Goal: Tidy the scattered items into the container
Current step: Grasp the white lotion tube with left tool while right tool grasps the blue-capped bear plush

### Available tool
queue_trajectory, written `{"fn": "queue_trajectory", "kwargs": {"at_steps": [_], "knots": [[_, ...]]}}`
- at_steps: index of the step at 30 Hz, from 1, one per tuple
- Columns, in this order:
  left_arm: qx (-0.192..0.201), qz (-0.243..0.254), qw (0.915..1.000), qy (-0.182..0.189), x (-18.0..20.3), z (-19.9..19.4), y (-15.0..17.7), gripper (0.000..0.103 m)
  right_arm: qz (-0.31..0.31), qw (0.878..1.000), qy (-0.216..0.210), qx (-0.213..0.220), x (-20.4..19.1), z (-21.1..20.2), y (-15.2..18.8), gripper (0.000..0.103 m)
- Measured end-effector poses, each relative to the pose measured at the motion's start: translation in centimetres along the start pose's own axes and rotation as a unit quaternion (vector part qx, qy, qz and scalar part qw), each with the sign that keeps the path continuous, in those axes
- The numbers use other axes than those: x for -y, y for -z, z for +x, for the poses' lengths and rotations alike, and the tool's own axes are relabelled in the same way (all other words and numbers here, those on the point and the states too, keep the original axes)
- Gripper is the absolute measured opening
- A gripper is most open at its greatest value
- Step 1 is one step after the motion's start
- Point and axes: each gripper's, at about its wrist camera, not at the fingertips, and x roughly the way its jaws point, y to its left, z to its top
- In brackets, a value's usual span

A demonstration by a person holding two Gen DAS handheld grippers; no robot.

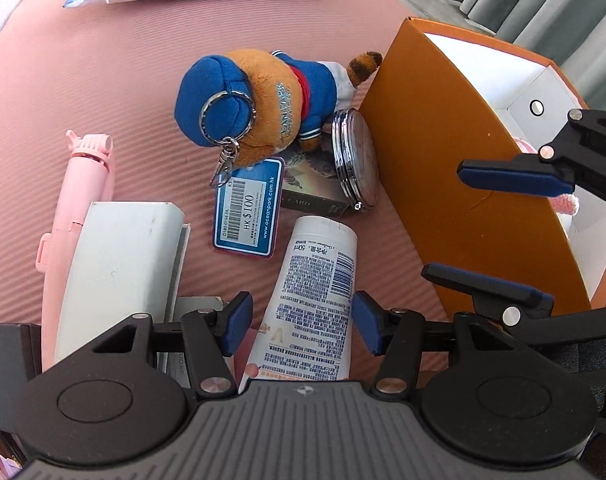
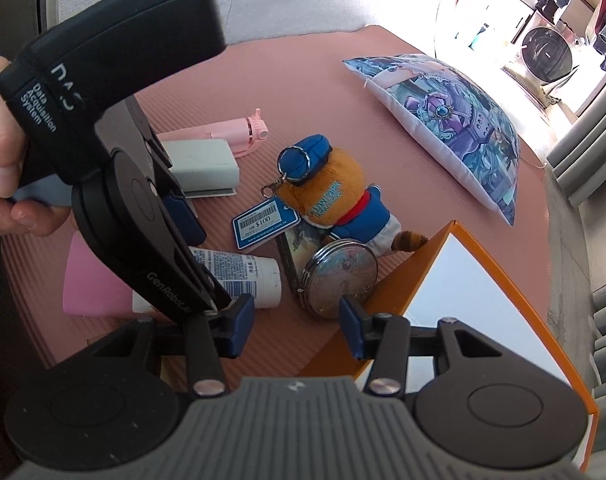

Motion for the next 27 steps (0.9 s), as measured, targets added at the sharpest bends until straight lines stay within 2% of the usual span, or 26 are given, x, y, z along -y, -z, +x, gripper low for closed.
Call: {"fn": "queue_trajectory", "kwargs": {"at_steps": [5,7,10,17,21,27], "knots": [[0.010,0.024,0.9996,-0.013,0.8,0.7,0.4,0.064,-0.012,1.000,0.003,-0.002,0.3,0.5,-0.3,0.050],[0.012,0.017,0.9998,-0.001,0.5,0.8,0.5,0.058,-0.014,1.000,0.003,-0.002,0.5,0.7,-0.3,0.050],[0.017,0.008,0.9998,0.009,0.2,0.8,0.8,0.056,-0.031,1.000,0.000,0.004,0.7,0.8,-0.5,0.051],[0.046,-0.046,0.9978,0.007,-1.6,-1.3,1.0,0.055,-0.052,0.999,0.004,0.006,1.4,1.1,-1.2,0.051],[0.077,-0.075,0.9941,0.014,-2.8,-3.4,1.4,0.054,-0.067,0.998,0.005,0.011,1.6,1.8,-1.8,0.052],[0.114,-0.117,0.9865,0.012,-5.0,-5.1,0.6,0.054,-0.117,0.993,0.013,0.016,1.3,3.9,-3.4,0.065]]}}
